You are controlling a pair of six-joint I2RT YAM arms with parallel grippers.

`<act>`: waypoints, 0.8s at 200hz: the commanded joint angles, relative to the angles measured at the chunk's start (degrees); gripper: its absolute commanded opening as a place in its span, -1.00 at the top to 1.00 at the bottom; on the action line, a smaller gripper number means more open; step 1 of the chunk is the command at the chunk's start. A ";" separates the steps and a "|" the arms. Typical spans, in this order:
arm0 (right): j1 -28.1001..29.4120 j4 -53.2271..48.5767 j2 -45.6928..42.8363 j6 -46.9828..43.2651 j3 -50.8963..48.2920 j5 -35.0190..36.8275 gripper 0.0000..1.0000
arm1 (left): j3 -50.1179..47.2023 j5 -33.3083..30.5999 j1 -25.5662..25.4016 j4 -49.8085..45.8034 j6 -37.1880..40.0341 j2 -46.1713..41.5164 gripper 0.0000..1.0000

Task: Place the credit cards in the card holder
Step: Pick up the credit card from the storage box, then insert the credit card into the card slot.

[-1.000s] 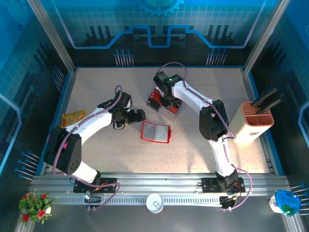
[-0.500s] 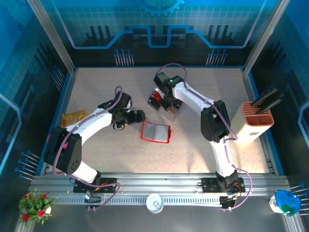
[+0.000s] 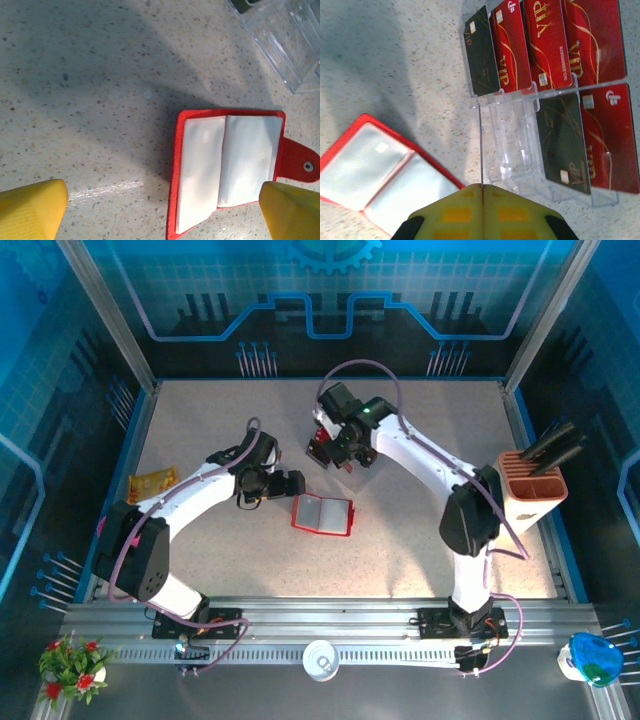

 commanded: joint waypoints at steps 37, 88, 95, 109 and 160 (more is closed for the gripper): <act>-4.31 32.17 -17.87 30.35 -31.31 -18.40 1.00 | 2.11 -5.98 -5.25 -3.96 6.10 3.25 -0.99; -3.11 58.72 -23.45 47.55 -53.57 -19.94 1.00 | 1.75 -9.70 -6.70 -4.74 8.46 6.49 -0.98; -2.60 61.02 -23.28 48.76 -55.48 -19.48 1.00 | 1.76 -10.30 -6.73 -4.80 8.71 6.95 -0.98; -1.81 64.81 -22.59 50.67 -57.89 -18.74 1.00 | 1.78 -11.22 -6.80 -4.92 9.00 7.68 -0.98; -0.44 75.54 -19.25 55.22 -63.27 -17.05 1.00 | 1.33 -12.54 -6.97 -4.92 9.29 9.02 -0.98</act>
